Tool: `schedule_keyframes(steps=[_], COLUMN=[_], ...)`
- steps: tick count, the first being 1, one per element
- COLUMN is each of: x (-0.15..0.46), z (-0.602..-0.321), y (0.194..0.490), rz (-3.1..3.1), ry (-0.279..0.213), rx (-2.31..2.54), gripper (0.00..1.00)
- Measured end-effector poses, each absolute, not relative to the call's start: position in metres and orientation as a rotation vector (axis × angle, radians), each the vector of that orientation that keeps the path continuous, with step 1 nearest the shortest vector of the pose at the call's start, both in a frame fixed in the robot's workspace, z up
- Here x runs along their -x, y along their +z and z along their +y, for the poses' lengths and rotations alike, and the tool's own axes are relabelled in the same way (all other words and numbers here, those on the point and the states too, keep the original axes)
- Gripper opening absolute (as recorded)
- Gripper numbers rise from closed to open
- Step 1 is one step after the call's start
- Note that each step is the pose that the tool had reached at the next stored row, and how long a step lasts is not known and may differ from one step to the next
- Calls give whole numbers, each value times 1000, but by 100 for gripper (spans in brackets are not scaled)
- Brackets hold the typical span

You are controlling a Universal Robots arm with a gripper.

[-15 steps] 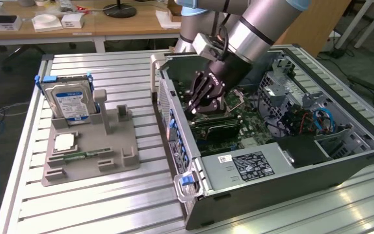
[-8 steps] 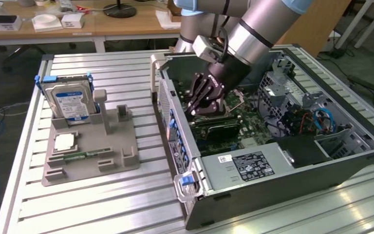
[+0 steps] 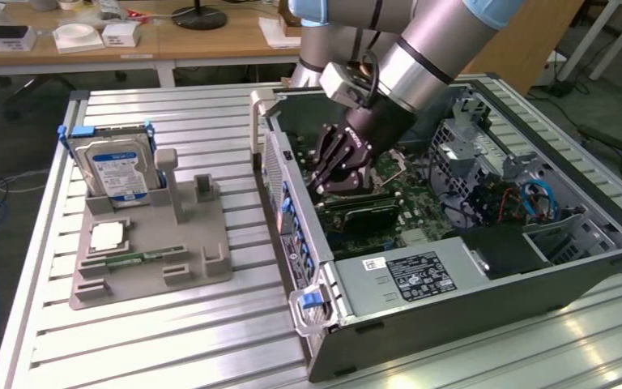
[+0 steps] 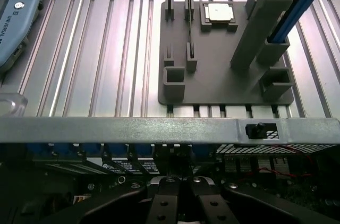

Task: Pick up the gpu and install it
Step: 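Press down on the gpu until it lock into place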

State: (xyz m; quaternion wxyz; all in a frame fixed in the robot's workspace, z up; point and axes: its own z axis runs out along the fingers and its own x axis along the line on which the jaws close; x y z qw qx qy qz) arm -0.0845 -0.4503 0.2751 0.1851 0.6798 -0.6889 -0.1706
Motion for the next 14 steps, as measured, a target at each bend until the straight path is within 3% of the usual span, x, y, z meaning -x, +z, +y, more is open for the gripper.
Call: schedule_keyframes(steps=[14], x=[79], z=[-450], y=[277], rz=[-1937], ry=[-484], rx=[-1911], gripper=[10])
